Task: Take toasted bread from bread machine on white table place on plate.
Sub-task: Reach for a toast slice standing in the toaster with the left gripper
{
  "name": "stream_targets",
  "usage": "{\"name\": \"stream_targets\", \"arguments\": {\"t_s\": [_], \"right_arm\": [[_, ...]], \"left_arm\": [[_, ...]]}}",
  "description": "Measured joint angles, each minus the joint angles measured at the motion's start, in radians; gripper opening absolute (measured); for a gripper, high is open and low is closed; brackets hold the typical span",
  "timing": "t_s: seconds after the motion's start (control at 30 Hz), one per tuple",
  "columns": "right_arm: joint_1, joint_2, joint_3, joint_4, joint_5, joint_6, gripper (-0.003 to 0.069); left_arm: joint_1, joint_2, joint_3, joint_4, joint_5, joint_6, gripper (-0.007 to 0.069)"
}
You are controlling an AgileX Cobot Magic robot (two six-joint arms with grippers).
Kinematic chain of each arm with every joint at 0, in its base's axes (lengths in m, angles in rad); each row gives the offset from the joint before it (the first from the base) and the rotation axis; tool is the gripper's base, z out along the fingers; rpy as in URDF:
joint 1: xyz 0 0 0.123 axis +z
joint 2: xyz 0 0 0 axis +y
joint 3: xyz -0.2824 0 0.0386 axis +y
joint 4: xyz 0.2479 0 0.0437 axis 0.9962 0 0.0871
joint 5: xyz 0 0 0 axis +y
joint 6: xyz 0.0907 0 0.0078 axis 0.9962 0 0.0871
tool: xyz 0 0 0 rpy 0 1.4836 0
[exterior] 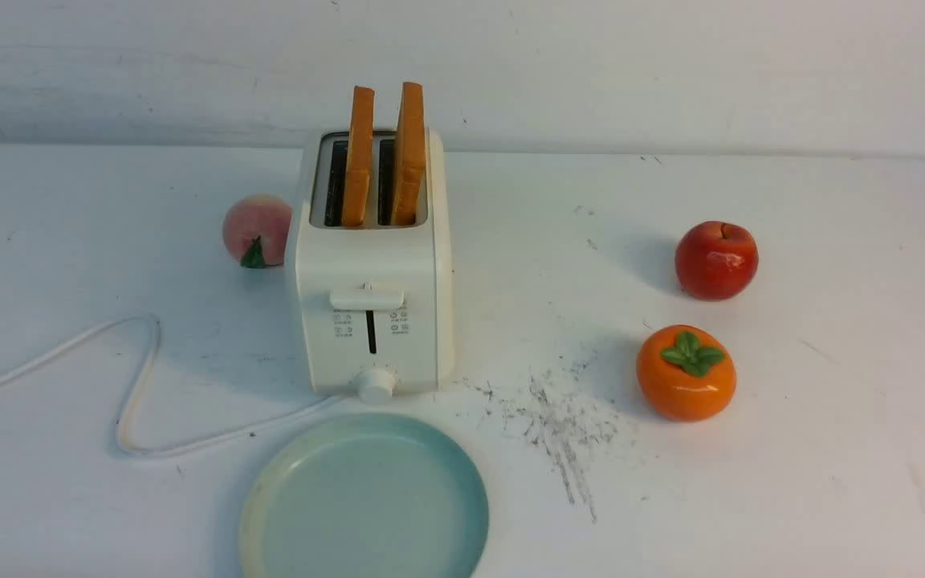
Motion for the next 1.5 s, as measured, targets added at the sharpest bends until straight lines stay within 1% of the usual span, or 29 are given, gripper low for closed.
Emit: {"name": "stream_targets", "arguments": {"t_s": [0.97,1.07,1.17,1.2,1.3,1.43,1.5], "right_arm": [[0.0,0.0,0.0,0.0,0.0,0.0,0.024],[0.0,0.0,0.0,-0.001,0.0,0.0,0.024],[0.0,0.0,0.0,-0.002,0.0,0.0,0.024],[0.0,0.0,0.0,-0.003,0.0,0.0,0.024],[0.0,0.0,0.0,-0.003,0.0,0.0,0.024],[0.0,0.0,0.0,-0.003,0.0,0.0,0.024],[0.0,0.0,0.0,-0.003,0.0,0.0,0.024]], "left_arm": [[0.0,0.0,0.0,0.008,-0.001,0.0,0.0238],[0.0,0.0,0.0,0.002,-0.035,0.0,0.0238],[0.0,0.0,0.0,-0.04,-0.099,0.0,0.0238],[0.0,0.0,0.0,-0.09,-0.163,0.0,0.0238],[0.0,0.0,0.0,-0.19,-0.264,0.0,0.0238],[0.0,0.0,0.0,-0.259,-0.332,0.0,0.0238],[0.0,0.0,0.0,-0.269,-0.341,0.0,0.0238]]}}
